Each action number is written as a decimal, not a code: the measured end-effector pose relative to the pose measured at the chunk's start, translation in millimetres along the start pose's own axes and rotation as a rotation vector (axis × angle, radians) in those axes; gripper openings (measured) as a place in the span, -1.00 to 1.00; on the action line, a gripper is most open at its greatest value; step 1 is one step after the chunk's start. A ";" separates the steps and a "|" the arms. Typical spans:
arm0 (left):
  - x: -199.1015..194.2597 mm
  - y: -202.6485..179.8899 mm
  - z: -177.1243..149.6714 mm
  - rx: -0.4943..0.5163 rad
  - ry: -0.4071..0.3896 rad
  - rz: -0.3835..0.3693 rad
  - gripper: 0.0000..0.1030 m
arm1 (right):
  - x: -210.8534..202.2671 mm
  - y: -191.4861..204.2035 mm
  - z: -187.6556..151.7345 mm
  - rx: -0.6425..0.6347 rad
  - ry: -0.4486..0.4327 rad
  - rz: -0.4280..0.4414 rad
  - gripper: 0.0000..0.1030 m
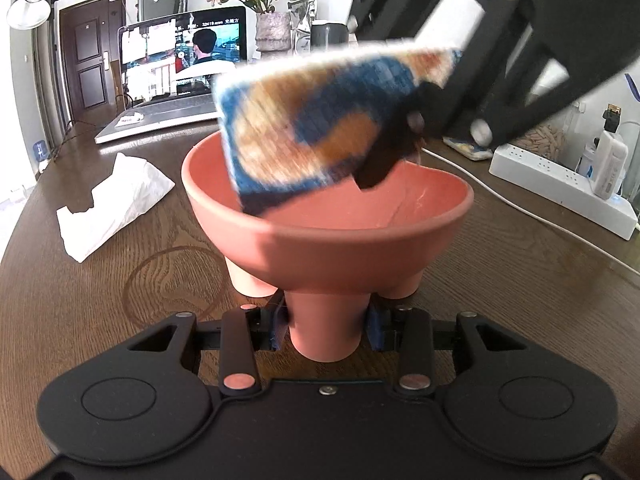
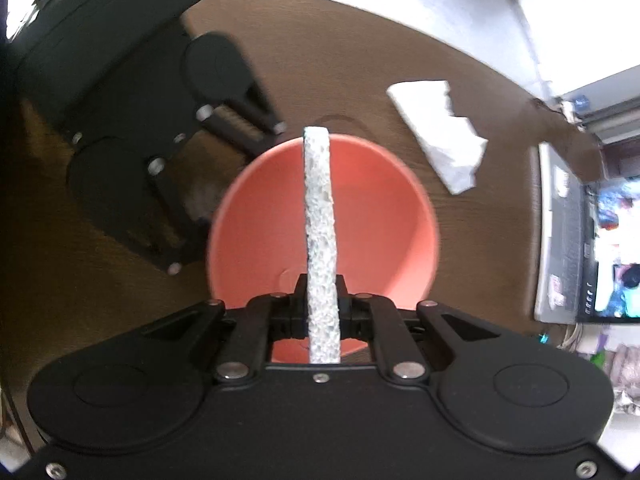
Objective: Clean bowl
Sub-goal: 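Scrub the bowl's inner surface with the sponge in the right gripper, then lift the sponge out of the bowl and release it on the table with the right gripper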
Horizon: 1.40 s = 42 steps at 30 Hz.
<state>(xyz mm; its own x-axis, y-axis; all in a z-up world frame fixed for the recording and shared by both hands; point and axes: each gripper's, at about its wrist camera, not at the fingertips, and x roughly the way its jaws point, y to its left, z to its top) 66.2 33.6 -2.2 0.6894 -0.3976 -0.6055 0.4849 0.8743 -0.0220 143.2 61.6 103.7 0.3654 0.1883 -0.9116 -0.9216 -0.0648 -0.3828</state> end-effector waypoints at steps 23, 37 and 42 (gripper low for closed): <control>-0.4 0.6 0.0 -0.005 -0.002 -0.001 -0.26 | 31.8 -64.2 -0.6 0.002 0.100 -0.144 -0.79; -0.3 2.8 0.6 -0.011 -0.003 -0.006 -0.26 | 51.0 -16.5 -60.3 0.209 0.234 -0.054 -0.78; 0.4 4.4 1.1 -0.013 -0.003 -0.007 -0.26 | 34.4 13.0 -56.8 0.303 0.227 -0.031 -0.76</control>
<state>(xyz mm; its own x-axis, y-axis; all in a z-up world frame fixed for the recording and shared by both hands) 69.2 37.0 -1.7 0.6875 -0.4046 -0.6030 0.4830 0.8749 -0.0363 151.3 11.6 58.9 0.3820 -0.0381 -0.9234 -0.8943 0.2365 -0.3797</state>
